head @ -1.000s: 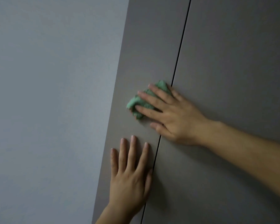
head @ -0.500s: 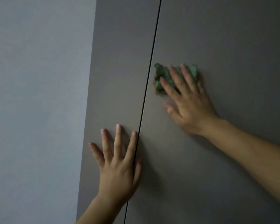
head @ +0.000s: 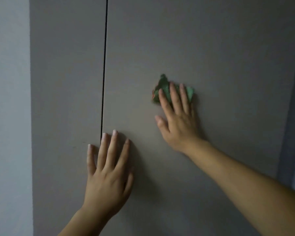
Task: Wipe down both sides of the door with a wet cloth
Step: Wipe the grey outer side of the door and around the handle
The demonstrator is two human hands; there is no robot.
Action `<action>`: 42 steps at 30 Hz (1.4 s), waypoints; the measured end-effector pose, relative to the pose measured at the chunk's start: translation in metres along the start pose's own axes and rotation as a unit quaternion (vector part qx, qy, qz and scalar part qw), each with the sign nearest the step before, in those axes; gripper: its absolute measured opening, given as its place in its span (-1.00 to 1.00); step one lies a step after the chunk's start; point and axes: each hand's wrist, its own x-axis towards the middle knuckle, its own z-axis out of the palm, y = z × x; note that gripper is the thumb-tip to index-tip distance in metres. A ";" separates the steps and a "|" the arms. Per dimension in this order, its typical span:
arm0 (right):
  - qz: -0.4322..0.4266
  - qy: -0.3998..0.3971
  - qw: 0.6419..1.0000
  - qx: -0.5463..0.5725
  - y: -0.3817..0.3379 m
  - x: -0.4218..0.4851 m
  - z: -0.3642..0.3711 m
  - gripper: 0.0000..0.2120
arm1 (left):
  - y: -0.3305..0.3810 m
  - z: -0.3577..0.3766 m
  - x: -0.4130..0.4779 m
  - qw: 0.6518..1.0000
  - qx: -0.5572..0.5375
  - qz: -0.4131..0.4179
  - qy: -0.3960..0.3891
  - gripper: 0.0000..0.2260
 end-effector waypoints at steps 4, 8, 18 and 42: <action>-0.173 -0.068 0.982 -0.041 -0.001 -0.083 0.013 -0.34 | 0.008 0.010 0.002 1.000 0.020 0.015 0.010 -0.32; -0.101 -0.007 0.994 -0.030 0.046 -0.024 0.002 -0.38 | 0.017 0.017 0.009 0.999 0.037 0.013 0.037 -0.33; -0.194 -0.014 0.980 -0.030 0.071 -0.101 0.027 -0.33 | 0.063 0.028 0.032 0.997 0.022 0.065 0.028 -0.37; -0.039 0.014 0.999 0.027 0.211 -0.141 0.029 -0.30 | 0.191 0.078 0.053 0.996 0.021 0.090 0.010 -0.40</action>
